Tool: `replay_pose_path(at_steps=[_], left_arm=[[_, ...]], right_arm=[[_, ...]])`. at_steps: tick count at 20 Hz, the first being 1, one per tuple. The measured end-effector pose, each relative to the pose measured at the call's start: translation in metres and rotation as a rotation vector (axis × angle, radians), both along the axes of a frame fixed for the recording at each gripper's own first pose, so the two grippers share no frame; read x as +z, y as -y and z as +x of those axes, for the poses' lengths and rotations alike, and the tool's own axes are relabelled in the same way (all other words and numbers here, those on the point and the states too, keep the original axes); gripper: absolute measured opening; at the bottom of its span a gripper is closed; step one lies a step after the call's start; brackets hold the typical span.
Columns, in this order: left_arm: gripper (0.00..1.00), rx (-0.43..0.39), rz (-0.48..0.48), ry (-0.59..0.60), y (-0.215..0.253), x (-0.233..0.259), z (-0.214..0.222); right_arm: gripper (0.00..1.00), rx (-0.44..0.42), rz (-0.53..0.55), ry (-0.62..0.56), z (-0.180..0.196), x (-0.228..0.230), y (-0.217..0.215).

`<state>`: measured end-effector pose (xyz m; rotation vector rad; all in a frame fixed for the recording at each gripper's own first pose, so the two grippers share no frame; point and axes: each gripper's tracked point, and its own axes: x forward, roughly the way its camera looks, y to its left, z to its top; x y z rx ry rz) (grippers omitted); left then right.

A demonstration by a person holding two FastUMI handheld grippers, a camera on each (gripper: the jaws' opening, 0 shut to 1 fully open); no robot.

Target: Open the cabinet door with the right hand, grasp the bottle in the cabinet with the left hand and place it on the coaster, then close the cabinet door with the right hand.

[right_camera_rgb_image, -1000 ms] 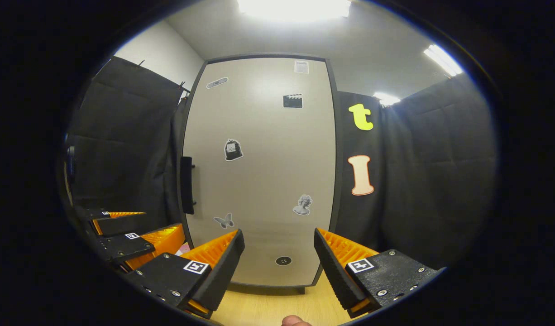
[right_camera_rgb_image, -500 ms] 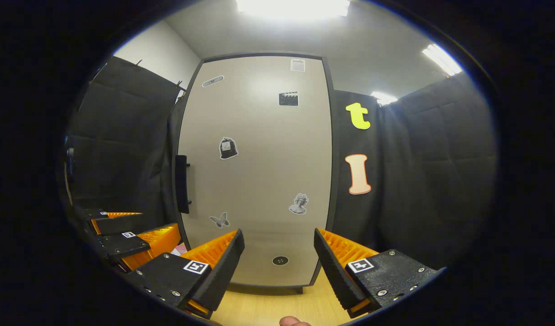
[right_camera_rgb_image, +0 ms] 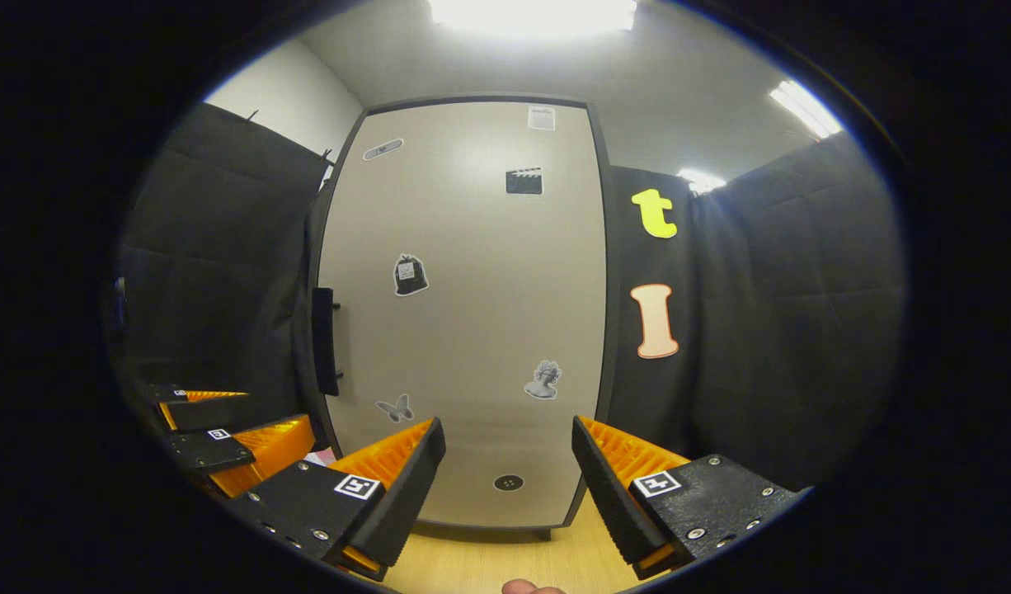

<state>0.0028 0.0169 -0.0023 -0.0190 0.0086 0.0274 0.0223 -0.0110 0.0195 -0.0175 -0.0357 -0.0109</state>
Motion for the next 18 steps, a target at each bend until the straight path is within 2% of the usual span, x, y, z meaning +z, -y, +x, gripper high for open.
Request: replay_pose_path(at_steps=[1, 2, 4, 5, 6, 8, 10, 11, 12, 13, 16, 18], left_arm=[[0.89, 0.003, 0.001, -0.002, -0.003, -0.002, 0.000], [0.94, 0.007, -0.001, -0.006, -0.006, -0.006, -0.005], [0.89, 0.017, -0.022, -0.017, -0.012, -0.017, -0.016], [0.96, 0.017, -0.027, -0.022, -0.015, -0.022, -0.021], [0.96, 0.026, -0.022, -0.027, -0.020, -0.028, -0.029], [0.83, 0.039, -0.007, -0.034, -0.030, -0.037, -0.041], [0.82, 0.055, 0.003, -0.047, -0.042, -0.048, -0.054], [0.89, 0.063, 0.003, -0.055, -0.050, -0.054, -0.062], [0.89, 0.075, 0.004, -0.064, -0.058, -0.059, -0.067], [0.82, 0.086, 0.002, -0.074, -0.065, -0.064, -0.072], [0.89, 0.128, -0.019, -0.108, -0.088, -0.084, -0.089], [0.89, 0.136, -0.025, -0.114, -0.096, -0.094, -0.098]], right_arm=[[0.95, 0.007, -0.002, 0.007, 0.003, 0.004, -0.003], [0.95, 0.015, -0.004, 0.016, 0.006, 0.008, -0.006], [0.95, 0.052, 0.012, 0.033, 0.013, 0.017, -0.019], [0.95, 0.067, 0.021, 0.043, 0.017, 0.022, -0.026], [0.95, 0.077, 0.021, 0.055, 0.022, 0.028, -0.032], [0.95, 0.109, 0.008, 0.082, 0.033, 0.038, -0.051], [0.95, 0.152, 0.001, 0.085, 0.045, 0.043, -0.076], [0.95, 0.167, -0.002, 0.093, 0.050, 0.047, -0.089], [0.94, 0.179, -0.004, 0.102, 0.055, 0.052, -0.099], [0.95, 0.194, 0.001, 0.109, 0.060, 0.055, -0.111], [0.95, 0.229, 0.012, 0.106, 0.076, 0.058, -0.145], [0.95, 0.250, 0.014, 0.080, 0.088, 0.051, -0.165]])
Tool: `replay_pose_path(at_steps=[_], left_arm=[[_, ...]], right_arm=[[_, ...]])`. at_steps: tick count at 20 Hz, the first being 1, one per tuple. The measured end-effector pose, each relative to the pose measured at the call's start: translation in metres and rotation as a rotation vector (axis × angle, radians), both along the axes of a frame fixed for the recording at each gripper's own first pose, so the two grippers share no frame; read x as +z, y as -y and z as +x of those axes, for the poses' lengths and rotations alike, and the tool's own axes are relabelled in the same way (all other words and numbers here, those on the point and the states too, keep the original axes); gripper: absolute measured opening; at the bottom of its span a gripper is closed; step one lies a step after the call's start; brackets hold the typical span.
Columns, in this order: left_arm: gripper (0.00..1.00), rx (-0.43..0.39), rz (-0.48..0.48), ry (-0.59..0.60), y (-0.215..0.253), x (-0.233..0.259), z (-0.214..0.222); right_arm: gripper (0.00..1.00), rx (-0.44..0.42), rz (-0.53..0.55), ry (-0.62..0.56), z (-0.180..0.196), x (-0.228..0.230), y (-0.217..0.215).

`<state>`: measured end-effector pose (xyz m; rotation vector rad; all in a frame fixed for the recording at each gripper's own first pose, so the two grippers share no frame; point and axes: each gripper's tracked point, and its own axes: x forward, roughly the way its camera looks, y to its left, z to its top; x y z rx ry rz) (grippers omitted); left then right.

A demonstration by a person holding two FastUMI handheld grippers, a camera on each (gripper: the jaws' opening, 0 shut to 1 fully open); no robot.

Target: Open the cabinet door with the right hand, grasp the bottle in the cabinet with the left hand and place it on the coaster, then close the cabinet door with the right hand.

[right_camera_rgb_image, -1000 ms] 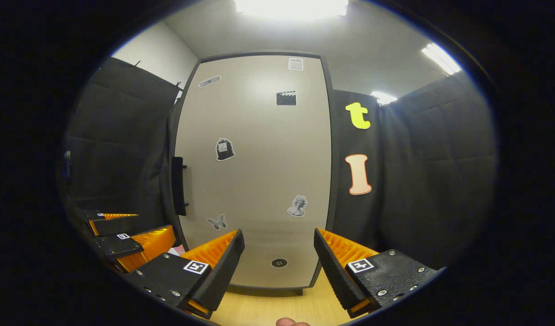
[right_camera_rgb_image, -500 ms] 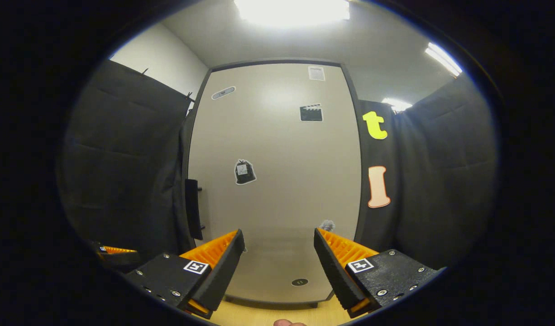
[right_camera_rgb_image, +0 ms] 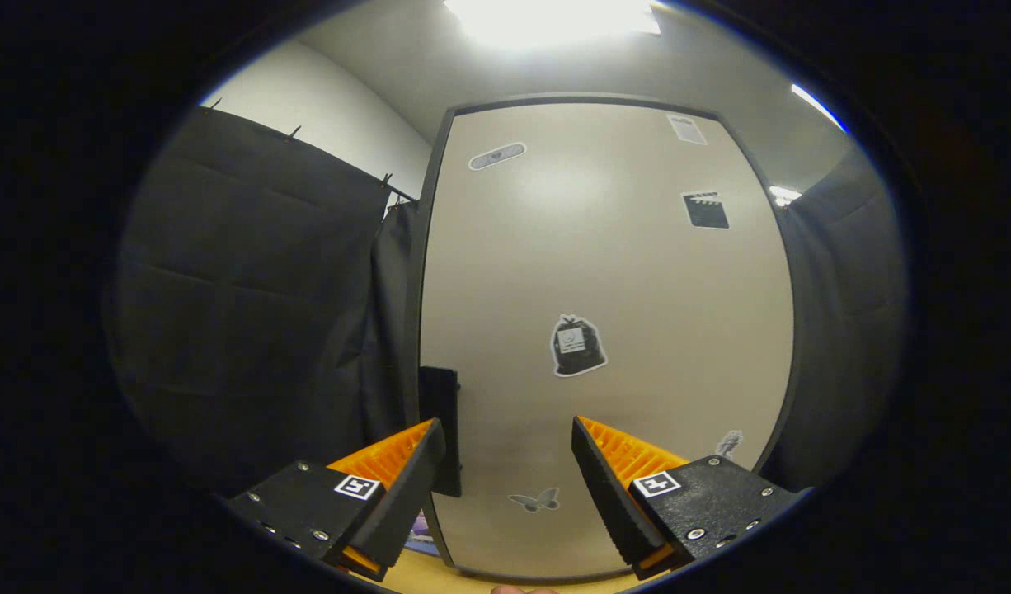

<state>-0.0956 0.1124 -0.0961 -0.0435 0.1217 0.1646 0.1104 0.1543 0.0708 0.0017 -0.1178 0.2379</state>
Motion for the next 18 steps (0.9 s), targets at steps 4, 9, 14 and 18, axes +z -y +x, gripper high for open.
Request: replay_pose_path(at_steps=[4, 9, 14, 18], left_arm=[[0.89, 0.002, 0.034, 0.003, -0.017, -0.007, -0.012], [0.89, -0.012, 0.057, -0.011, -0.027, -0.013, -0.010], [0.89, -0.046, 0.081, 0.006, -0.026, -0.008, -0.005], [0.89, -0.065, 0.106, 0.040, -0.021, 0.001, 0.002]], right_arm=[[0.95, 0.023, -0.009, -0.061, 0.025, -0.024, -0.032], [0.75, 0.017, -0.089, -0.053, 0.039, -0.034, -0.053], [0.30, 0.025, -0.053, -0.110, 0.043, -0.039, -0.054], [0.24, 0.054, -0.095, -0.147, 0.039, -0.040, -0.053]])
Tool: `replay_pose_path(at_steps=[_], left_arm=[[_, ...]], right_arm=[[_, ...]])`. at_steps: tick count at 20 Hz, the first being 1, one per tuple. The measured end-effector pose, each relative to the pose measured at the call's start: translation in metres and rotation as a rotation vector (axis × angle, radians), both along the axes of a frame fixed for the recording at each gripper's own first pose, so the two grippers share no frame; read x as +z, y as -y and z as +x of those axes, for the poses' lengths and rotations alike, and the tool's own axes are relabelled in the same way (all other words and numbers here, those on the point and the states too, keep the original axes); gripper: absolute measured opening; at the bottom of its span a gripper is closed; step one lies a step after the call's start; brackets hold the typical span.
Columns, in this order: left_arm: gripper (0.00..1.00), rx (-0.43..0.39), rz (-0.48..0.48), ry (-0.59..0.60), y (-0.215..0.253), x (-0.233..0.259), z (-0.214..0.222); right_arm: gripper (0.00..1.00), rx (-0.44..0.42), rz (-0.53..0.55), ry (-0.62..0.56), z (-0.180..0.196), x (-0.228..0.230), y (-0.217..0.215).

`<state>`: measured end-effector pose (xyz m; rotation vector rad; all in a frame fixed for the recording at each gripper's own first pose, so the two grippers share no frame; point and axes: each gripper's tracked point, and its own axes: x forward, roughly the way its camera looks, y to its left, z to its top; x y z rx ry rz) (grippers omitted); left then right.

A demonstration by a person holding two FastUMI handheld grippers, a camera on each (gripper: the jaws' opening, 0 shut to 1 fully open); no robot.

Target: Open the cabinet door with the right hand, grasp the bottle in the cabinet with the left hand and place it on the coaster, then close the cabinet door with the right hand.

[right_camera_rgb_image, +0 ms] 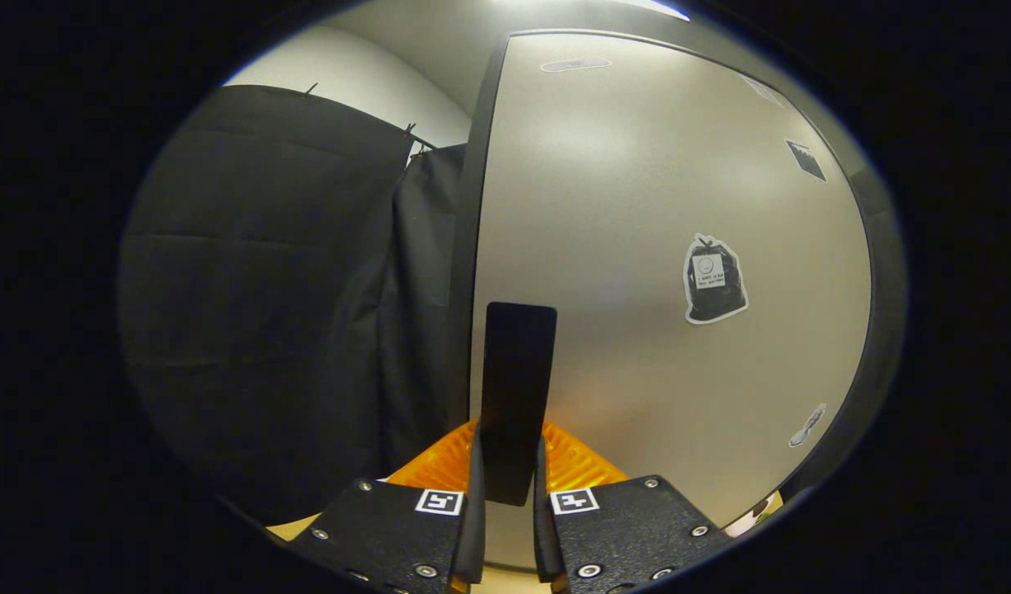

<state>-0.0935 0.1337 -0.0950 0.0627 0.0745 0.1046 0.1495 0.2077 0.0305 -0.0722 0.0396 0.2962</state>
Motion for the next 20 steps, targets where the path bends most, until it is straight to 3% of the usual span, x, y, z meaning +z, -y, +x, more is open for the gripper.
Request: replay_pose_path(at_steps=[7, 20], left_arm=[[0.89, -0.017, -0.044, -0.007, 0.007, -0.004, -0.004], [0.89, 0.027, -0.007, 0.006, 0.063, 0.030, -0.057]], right_arm=[[0.20, 0.080, -0.024, -0.068, -0.013, -0.002, 0.003], [0.20, 0.286, -0.056, -0.149, -0.064, 0.003, 0.014]])
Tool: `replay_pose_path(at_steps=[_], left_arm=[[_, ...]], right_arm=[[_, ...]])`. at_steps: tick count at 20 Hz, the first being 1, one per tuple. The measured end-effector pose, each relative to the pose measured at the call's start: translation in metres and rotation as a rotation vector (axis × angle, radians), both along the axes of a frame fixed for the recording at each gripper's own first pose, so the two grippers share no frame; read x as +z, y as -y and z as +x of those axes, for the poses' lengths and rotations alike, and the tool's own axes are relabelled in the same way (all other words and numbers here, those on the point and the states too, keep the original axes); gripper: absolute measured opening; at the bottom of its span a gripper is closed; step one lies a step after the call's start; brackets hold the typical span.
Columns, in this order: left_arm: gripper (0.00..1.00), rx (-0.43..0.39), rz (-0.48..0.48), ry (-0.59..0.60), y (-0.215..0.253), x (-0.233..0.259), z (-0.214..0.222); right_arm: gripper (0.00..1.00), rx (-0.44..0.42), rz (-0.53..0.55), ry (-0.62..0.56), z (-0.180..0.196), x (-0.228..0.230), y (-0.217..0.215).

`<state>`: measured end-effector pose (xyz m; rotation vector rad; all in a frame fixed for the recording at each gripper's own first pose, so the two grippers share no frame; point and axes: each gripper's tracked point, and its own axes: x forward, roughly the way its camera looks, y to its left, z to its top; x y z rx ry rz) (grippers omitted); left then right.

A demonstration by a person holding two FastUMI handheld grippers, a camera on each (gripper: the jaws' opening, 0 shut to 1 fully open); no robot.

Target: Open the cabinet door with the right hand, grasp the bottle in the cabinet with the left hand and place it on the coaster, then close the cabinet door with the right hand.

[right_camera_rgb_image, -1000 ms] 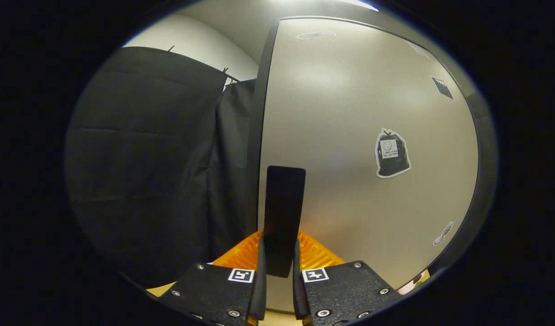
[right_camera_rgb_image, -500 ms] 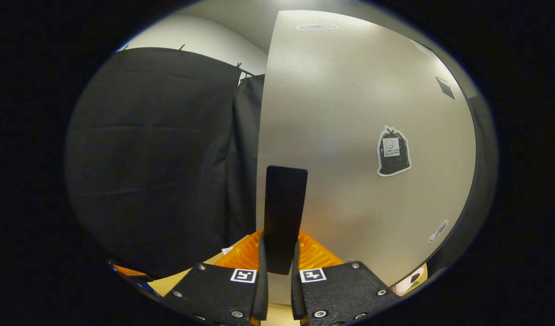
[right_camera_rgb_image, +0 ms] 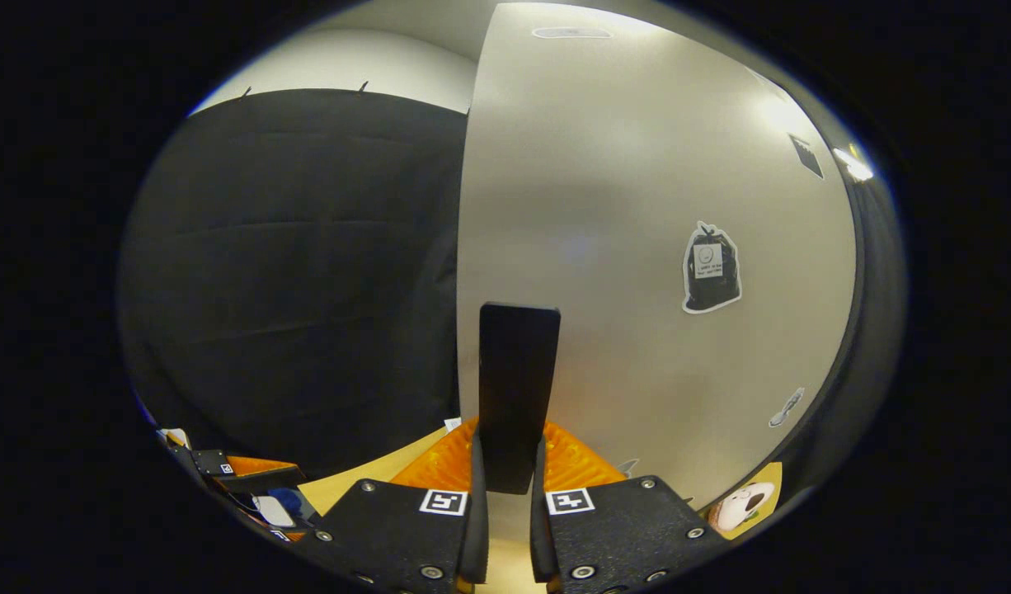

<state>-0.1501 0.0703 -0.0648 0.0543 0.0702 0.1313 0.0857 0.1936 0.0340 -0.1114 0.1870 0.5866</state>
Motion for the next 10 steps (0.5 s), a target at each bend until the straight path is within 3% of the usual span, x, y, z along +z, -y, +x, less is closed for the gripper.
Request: replay_pose_path(at_steps=[1, 10], left_arm=[[0.96, 0.000, -0.004, -0.005, 0.006, 0.000, -0.005], [0.92, -0.021, 0.007, -0.023, 0.057, 0.008, -0.041]], right_arm=[[0.20, 0.010, 0.001, -0.002, -0.005, 0.002, 0.002], [0.20, 0.083, 0.008, -0.023, -0.048, 0.008, 0.038]])
